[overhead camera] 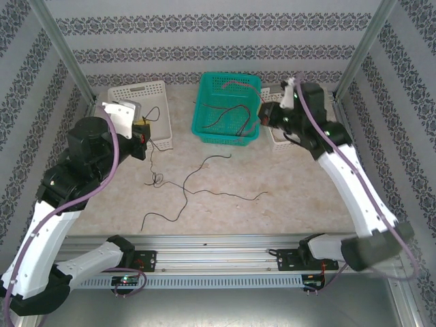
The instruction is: Untangle the cables
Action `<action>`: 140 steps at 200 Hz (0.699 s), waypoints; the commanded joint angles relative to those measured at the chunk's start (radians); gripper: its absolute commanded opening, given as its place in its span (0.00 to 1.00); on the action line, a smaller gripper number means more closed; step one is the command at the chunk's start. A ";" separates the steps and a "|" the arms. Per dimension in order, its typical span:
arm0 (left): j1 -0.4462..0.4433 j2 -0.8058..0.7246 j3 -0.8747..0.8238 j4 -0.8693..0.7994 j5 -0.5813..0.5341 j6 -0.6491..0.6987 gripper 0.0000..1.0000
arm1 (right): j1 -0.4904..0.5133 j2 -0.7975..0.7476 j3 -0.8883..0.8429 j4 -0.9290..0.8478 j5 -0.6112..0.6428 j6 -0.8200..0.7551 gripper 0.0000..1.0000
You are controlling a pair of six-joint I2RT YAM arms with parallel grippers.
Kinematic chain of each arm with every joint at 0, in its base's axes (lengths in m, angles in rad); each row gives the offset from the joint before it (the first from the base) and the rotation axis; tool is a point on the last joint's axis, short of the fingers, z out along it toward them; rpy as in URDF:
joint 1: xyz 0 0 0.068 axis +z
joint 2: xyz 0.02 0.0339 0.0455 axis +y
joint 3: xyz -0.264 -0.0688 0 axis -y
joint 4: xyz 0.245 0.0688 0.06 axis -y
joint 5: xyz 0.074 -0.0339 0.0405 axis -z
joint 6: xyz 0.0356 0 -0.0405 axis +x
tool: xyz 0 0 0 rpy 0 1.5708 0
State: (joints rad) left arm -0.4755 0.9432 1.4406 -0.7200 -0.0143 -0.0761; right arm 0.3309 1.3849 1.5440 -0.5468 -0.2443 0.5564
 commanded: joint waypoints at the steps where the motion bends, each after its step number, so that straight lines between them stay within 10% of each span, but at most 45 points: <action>1: 0.012 -0.027 -0.051 0.118 0.073 -0.020 0.00 | 0.003 0.131 0.131 0.042 0.050 -0.048 0.00; 91: 0.012 -0.077 -0.251 0.282 0.118 0.030 0.00 | -0.009 0.682 0.596 -0.038 0.091 -0.100 0.00; 140: 0.012 -0.104 -0.326 0.334 0.115 0.017 0.00 | 0.013 0.617 0.764 -0.067 -0.041 -0.072 0.00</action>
State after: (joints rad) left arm -0.4755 0.8631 1.1511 -0.4736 0.0834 -0.0666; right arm 0.3321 2.1105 2.1944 -0.6125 -0.2127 0.4713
